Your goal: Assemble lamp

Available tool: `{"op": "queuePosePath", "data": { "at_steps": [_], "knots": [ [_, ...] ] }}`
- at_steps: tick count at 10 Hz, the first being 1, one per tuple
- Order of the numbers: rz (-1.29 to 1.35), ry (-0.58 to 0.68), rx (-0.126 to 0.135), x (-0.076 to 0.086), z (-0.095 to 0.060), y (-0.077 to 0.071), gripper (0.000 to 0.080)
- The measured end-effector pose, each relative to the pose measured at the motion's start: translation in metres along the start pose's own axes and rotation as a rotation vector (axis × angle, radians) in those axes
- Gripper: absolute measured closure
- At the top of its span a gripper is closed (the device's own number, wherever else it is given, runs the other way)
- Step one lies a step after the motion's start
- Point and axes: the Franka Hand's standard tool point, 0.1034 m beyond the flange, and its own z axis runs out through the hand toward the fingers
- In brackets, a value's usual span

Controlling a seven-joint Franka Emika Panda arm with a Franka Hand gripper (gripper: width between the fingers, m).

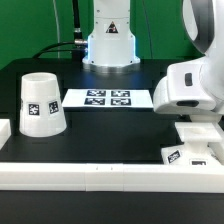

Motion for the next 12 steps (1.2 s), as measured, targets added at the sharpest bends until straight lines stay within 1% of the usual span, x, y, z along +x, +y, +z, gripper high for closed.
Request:
{"op": "queuePosePath", "data": {
  "at_steps": [2,3,6,7,10,11,12],
  "knots": [
    [0.027,-0.017,0.002,-0.0023,0.0103,-0.0062,0.01],
    [0.032,-0.023,0.011,-0.0033,0.0122,-0.0078,0.01],
    [0.032,-0.021,0.014,-0.0022,0.0111,-0.0046,0.01],
    [0.032,-0.02,0.015,-0.0018,0.0108,-0.0041,0.0222],
    [0.03,-0.018,0.012,-0.0018,0.0104,-0.0048,0.0223],
    [0.025,-0.013,0.007,-0.0017,0.0083,-0.006,0.0223],
    [-0.003,-0.005,-0.007,-0.0022,0.0063,-0.0058,0.0223]
  ]
}}
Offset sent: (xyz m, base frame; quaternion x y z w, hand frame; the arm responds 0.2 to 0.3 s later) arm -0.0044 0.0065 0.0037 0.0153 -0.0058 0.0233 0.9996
